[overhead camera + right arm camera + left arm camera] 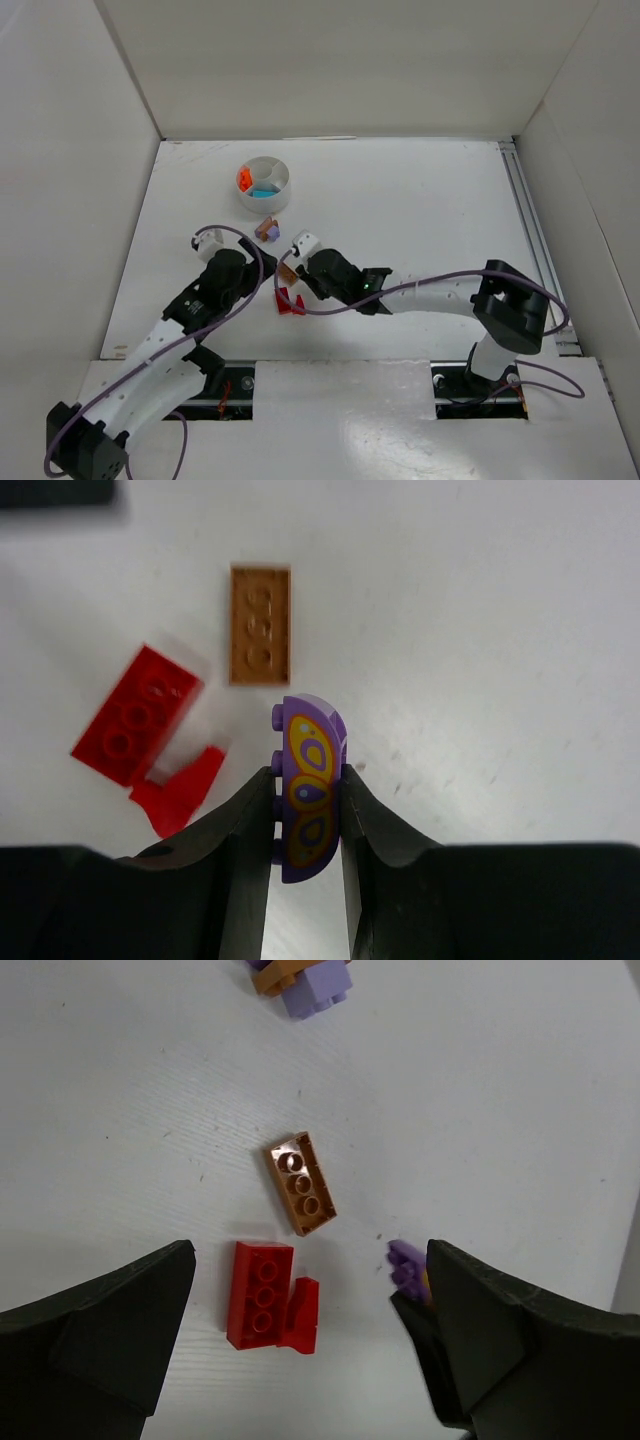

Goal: Sort the legos into containers by color

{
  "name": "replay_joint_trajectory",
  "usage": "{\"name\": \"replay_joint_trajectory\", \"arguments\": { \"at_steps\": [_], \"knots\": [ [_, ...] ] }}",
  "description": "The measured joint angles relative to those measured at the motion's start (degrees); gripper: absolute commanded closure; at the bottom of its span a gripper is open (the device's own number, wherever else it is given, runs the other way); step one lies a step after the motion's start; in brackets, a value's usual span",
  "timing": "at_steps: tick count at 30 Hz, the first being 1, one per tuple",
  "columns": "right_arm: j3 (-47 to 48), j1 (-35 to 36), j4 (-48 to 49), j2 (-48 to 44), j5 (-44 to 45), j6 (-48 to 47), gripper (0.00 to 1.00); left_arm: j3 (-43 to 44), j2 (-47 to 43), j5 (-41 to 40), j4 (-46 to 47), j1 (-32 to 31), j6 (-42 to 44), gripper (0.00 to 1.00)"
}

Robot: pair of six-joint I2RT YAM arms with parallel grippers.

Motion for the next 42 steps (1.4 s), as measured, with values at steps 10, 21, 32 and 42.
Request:
{"name": "replay_joint_trajectory", "arguments": {
  "at_steps": [10, 21, 32, 42],
  "knots": [
    [18.8, -13.9, 4.8, 3.4, -10.0, -20.9, 0.97, -0.3, 10.1, 6.3, 5.2, 14.6, 1.6, 0.00],
    [44.6, -21.9, 11.6, 25.5, -21.7, -29.4, 0.95, -3.2, 13.7, 11.3, 10.0, 27.7, 3.8, 0.00],
    [56.1, -25.4, 18.7, 39.7, -30.3, -27.5, 0.89, -3.2, 15.9, 11.3, 13.7, 27.8, 6.1, 0.00],
    [58.1, -26.1, 21.6, 43.4, -35.4, -23.9, 0.84, -3.2, 20.1, 11.4, 15.7, 28.2, 7.6, 0.00]
  ]
}}
